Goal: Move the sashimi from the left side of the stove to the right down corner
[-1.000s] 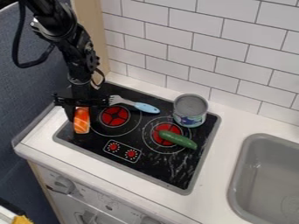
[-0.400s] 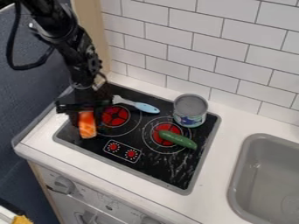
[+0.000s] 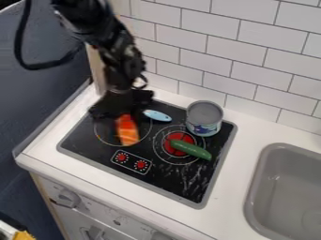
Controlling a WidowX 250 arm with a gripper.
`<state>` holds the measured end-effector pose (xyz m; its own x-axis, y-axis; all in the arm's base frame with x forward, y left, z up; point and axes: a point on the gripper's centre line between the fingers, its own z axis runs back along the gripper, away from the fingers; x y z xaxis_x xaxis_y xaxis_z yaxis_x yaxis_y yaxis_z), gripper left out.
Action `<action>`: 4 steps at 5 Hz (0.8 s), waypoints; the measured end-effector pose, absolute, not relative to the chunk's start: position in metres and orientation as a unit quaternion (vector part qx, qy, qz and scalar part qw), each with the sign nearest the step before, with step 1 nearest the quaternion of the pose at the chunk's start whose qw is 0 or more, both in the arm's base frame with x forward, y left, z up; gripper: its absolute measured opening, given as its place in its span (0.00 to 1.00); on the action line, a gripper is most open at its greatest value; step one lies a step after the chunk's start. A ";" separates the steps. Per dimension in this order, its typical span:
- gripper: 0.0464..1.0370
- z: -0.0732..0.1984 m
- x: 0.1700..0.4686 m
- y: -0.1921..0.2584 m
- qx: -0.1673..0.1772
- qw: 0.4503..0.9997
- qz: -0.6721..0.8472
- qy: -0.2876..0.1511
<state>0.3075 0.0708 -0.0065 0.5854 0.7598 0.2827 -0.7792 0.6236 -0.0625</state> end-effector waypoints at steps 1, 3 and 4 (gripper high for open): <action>0.54 -0.012 0.305 0.040 0.007 0.872 0.467 -0.144; 0.54 -0.017 0.303 -0.007 -0.027 0.859 0.492 -0.138; 0.54 -0.030 0.296 -0.015 -0.015 0.861 0.491 -0.131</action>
